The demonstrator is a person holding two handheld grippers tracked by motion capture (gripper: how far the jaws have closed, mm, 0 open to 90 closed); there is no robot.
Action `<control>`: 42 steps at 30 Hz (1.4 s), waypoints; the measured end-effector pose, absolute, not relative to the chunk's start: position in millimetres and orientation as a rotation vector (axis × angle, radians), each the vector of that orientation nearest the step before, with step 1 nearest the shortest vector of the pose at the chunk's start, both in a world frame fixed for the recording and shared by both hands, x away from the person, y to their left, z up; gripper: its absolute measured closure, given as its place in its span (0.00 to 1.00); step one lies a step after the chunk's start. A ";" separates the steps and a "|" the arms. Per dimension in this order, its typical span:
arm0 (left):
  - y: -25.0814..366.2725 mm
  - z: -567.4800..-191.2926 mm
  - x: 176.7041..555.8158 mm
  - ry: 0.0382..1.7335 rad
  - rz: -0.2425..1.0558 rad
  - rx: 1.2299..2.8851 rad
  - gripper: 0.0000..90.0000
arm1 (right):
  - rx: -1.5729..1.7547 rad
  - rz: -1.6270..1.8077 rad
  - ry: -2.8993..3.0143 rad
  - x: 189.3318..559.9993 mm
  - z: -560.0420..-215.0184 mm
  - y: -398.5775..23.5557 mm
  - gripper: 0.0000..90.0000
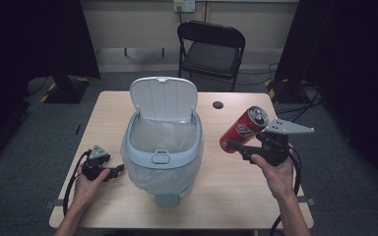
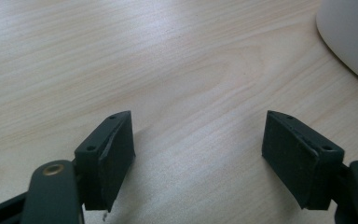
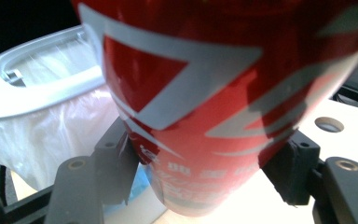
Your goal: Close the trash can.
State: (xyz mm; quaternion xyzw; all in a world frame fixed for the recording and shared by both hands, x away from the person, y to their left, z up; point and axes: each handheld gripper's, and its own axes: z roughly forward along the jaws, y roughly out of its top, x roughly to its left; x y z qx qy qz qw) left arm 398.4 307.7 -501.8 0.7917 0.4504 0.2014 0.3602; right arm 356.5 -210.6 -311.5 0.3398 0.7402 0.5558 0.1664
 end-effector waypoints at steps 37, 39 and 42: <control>307.7 -501.8 398.5 1.160 0.518 2.041 0.27 | 0.565 1.929 2.153 365.8 -218.3 -109.3 0.38; 307.7 -501.8 398.5 1.160 0.518 2.041 0.27 | 0.544 1.935 2.189 370.0 -221.3 -96.8 0.37; 307.7 -501.8 398.5 1.159 0.517 2.041 0.27 | 0.530 1.913 2.240 375.2 -226.4 -83.5 0.37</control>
